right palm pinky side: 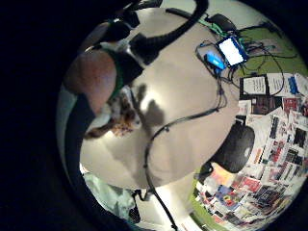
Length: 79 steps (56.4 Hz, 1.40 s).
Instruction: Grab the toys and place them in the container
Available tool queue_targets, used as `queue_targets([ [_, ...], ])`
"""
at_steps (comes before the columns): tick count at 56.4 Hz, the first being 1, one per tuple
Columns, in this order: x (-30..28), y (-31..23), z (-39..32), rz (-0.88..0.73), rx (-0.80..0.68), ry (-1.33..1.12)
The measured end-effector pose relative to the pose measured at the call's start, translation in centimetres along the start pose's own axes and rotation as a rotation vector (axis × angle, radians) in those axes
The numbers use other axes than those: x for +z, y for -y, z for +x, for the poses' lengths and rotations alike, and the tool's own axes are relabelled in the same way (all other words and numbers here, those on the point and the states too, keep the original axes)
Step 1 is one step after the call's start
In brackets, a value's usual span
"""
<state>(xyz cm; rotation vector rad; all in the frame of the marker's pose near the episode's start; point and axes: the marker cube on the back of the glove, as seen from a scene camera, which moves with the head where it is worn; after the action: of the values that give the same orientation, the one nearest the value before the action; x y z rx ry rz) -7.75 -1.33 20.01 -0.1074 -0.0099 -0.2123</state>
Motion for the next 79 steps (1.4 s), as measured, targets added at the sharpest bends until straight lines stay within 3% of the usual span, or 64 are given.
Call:
queue_targets([
  [19,3.5,2.1,0.6,0.100,-0.002,-0.113],
  [26,3.5,3.0,1.1,0.111,-0.017,-0.029],
  [44,1.5,1.9,-0.1,-0.136,-0.083,0.132],
  [55,-5.1,-0.1,-3.5,-0.066,-0.129,0.158],
  [60,-10.2,1.7,-3.3,-0.006,-0.171,0.144],
  [71,-20.8,2.6,-8.1,0.244,-0.215,0.147],
  [79,-26.4,3.3,-13.8,0.518,-0.243,0.294],
])
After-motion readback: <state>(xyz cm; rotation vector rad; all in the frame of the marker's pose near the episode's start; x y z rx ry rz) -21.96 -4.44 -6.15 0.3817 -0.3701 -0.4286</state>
